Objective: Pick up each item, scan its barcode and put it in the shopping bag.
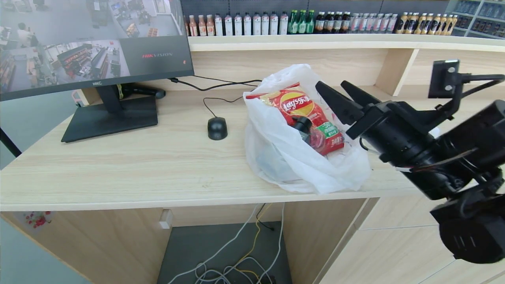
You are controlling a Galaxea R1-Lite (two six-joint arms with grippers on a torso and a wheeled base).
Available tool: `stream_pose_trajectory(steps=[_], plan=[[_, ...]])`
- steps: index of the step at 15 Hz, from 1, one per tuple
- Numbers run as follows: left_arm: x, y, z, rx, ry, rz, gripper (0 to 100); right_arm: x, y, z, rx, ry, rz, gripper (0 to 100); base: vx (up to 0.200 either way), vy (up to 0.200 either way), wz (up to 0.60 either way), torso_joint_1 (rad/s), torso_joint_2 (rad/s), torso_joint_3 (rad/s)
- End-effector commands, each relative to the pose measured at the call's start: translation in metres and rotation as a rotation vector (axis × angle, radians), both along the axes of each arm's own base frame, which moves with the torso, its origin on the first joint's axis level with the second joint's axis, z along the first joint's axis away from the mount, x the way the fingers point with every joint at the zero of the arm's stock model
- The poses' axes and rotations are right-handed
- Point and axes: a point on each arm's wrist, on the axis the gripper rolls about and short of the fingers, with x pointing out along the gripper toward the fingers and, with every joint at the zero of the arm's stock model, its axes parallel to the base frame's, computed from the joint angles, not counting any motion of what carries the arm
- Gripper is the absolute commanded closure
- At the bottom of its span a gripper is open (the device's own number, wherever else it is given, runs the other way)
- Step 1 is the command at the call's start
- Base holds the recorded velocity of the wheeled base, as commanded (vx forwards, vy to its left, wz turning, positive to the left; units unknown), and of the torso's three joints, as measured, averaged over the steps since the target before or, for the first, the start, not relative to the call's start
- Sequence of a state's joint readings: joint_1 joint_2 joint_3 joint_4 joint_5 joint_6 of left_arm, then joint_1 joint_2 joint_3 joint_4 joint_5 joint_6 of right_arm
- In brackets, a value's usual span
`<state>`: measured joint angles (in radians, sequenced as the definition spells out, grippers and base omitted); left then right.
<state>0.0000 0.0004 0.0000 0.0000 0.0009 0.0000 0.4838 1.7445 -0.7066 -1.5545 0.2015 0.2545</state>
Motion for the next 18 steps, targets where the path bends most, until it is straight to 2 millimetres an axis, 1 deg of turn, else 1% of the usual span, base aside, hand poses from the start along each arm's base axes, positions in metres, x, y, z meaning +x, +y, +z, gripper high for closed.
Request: stream_pose_trajectory(steps=[1,3,6,7,9,10,11,12,14,15,16,17,18], plan=[[0.0,0.0,0.0,0.0,0.0,0.001,0,-0.054,-0.028,0.002,-0.036,-0.018,-0.019,0,0.0,0.0,0.0,0.0,0.0,0.0],[0.0,0.0,0.0,0.0,0.0,0.001,0,-0.102,-0.054,-0.015,-0.061,0.016,-0.021,0,0.0,0.0,0.0,0.0,0.0,0.0],[0.0,0.0,0.0,0.0,0.0,0.001,0,-0.156,-0.081,-0.036,-0.108,-0.006,-0.016,0,0.0,0.0,0.0,0.0,0.0,0.0],[0.0,0.0,0.0,0.0,0.0,0.001,0,-0.168,-0.088,-0.043,-0.122,-0.014,-0.016,0,0.0,0.0,0.0,0.0,0.0,0.0],[0.0,0.0,0.0,0.0,0.0,0.001,0,-0.194,-0.103,-0.044,-0.145,-0.042,-0.06,0,0.0,0.0,0.0,0.0,0.0,0.0],[0.0,0.0,0.0,0.0,0.001,0.001,0,-0.209,-0.111,-0.051,-0.177,-0.011,-0.074,0,0.0,0.0,0.0,0.0,0.0,0.0],[0.0,0.0,0.0,0.0,0.0,-0.001,0,-0.22,-0.117,-0.06,-0.216,0.012,-0.085,0,0.0,0.0,0.0,0.0,0.0,0.0],[0.0,0.0,0.0,0.0,0.0,0.001,0,-0.244,-0.128,-0.082,-0.288,0.075,-0.073,0,0.0,0.0,0.0,0.0,0.0,0.0],[0.0,0.0,0.0,-0.002,0.0,0.001,0,-0.262,-0.137,-0.109,-0.347,0.143,-0.065,0,0.0,0.0,0.0,0.0,0.0,0.0],[0.0,0.0,0.0,0.0,0.0,-0.001,0,-0.276,-0.144,-0.135,-0.397,0.17,-0.07,0,0.0,0.0,0.0,0.0,0.0,0.0],[0.0,0.0,0.0,0.0,0.0,0.001,0,-0.278,-0.144,-0.138,-0.406,0.176,-0.071,0,0.0,0.0,0.0,0.0,0.0,0.0],[0.0,0.0,0.0,0.0,0.0,0.001,0,-0.282,-0.147,-0.153,-0.441,0.235,-0.083,0,0.0,0.0,0.0,0.0,0.0,0.0],[0.0,0.0,0.0,0.0,0.0,0.001,0,-0.282,-0.146,-0.153,-0.433,0.243,-0.124,0,0.0,0.0,0.0,0.0,0.0,0.0]])
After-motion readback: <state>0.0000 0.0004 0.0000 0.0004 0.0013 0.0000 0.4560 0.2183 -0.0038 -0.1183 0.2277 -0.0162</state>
